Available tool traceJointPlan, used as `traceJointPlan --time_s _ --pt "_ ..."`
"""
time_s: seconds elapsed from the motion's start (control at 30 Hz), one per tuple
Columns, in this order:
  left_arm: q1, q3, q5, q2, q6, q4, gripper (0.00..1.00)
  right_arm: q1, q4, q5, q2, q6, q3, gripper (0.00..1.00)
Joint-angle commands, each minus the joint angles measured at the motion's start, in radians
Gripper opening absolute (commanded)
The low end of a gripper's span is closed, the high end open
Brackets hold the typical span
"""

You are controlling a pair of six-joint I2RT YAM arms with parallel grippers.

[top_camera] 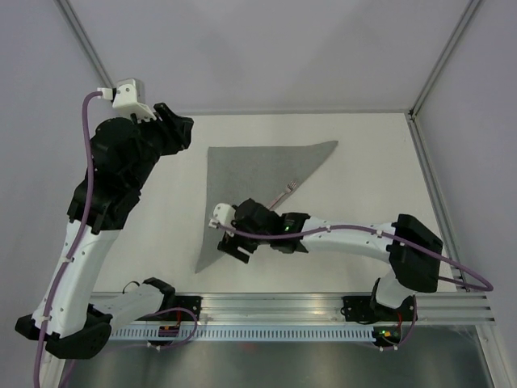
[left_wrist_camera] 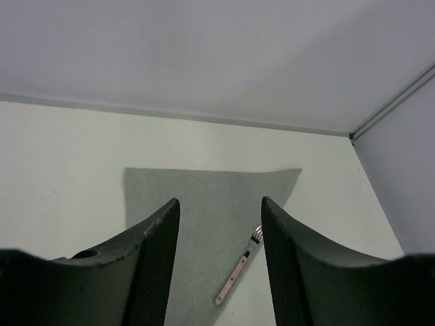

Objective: Fold the napkin, place the utensils inside, and roll it up
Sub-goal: Fold the napkin

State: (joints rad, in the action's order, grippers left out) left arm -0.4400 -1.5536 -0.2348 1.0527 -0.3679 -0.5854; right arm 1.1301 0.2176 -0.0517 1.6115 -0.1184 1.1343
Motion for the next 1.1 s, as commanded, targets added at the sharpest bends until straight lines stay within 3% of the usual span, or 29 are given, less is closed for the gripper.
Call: traceJointPlan --time_s 0.0,0.4,0.8,1.07 --pt "0.0 -0.03 -0.018 0.004 -0.029 -0.09 0.57 0.114 -0.055 0.15 0.057 -0.069 0.013 0.82" --pt "-0.002 -0.03 -0.006 0.006 -0.022 -0.099 0.57 0.289 -0.089 0.269 0.277 -0.089 0.173 0.81" --pt "0.0 -0.01 0.009 0.01 -0.011 -0.1 0.57 0.349 -0.115 0.369 0.421 -0.092 0.275 0.76" --pt "0.0 -0.005 0.008 0.012 0.003 -0.1 0.56 0.356 -0.138 0.431 0.482 -0.101 0.32 0.67"
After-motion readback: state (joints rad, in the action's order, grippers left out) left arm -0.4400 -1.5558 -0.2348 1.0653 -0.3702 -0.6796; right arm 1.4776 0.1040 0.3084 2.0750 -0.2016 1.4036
